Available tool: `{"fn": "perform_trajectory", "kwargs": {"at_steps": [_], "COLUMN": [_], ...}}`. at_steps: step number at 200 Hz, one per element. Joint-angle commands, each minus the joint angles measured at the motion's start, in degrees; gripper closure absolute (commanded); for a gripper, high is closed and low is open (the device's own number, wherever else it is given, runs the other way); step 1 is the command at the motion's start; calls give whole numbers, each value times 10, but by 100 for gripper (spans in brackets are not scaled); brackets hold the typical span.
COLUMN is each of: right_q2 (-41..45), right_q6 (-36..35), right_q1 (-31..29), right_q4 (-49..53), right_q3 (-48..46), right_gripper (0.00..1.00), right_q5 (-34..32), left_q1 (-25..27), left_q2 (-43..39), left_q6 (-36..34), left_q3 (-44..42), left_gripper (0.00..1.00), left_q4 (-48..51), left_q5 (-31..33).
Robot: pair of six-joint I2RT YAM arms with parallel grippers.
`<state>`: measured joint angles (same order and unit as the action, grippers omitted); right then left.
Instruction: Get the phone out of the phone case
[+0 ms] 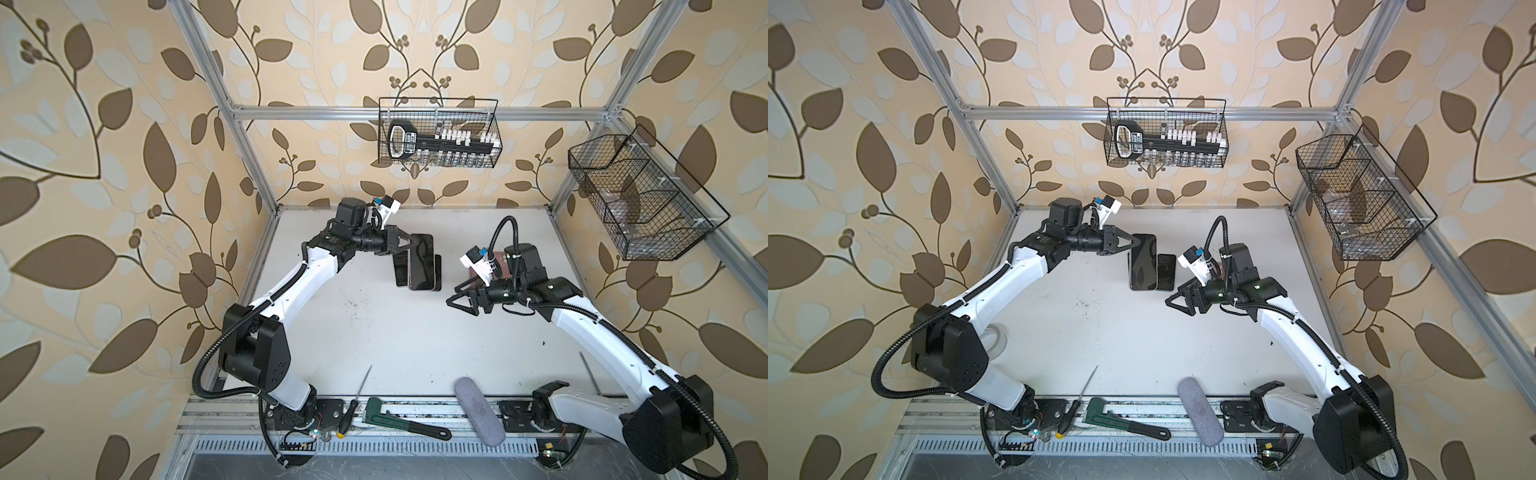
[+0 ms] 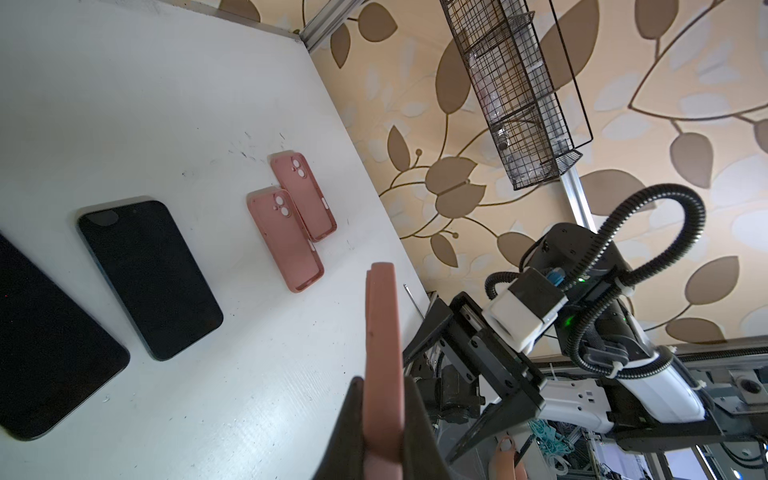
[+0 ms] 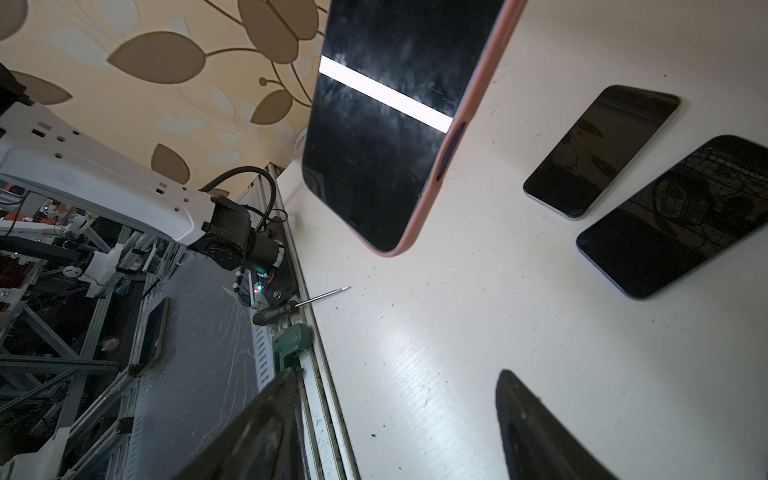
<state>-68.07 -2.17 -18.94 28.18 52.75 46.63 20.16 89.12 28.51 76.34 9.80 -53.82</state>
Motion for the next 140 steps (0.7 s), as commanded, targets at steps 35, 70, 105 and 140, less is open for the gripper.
{"fn": "perform_trajectory", "kwargs": {"at_steps": [35, 70, 105, 140], "right_q2": [-29, -53, -80, -95], "right_q6": [-31, -34, -34, -36], "right_q1": [-19, -32, -38, -44], "right_q4": [-29, -35, -33, -32], "right_q3": [25, 41, 59, 69], "right_gripper": [34, 39, 44, 49], "right_q5": [50, 57, 66, 69], "left_q1": [-1, 3, 7, 9], "left_q2": [-11, -12, -17, -20], "left_q6": [-9, -6, 4, 9], "left_q3": [18, 12, 7, 3], "left_gripper": [100, 100, 100, 100], "left_q4": [-49, -57, -73, -79], "left_q5": [-56, -62, -67, -70]}}
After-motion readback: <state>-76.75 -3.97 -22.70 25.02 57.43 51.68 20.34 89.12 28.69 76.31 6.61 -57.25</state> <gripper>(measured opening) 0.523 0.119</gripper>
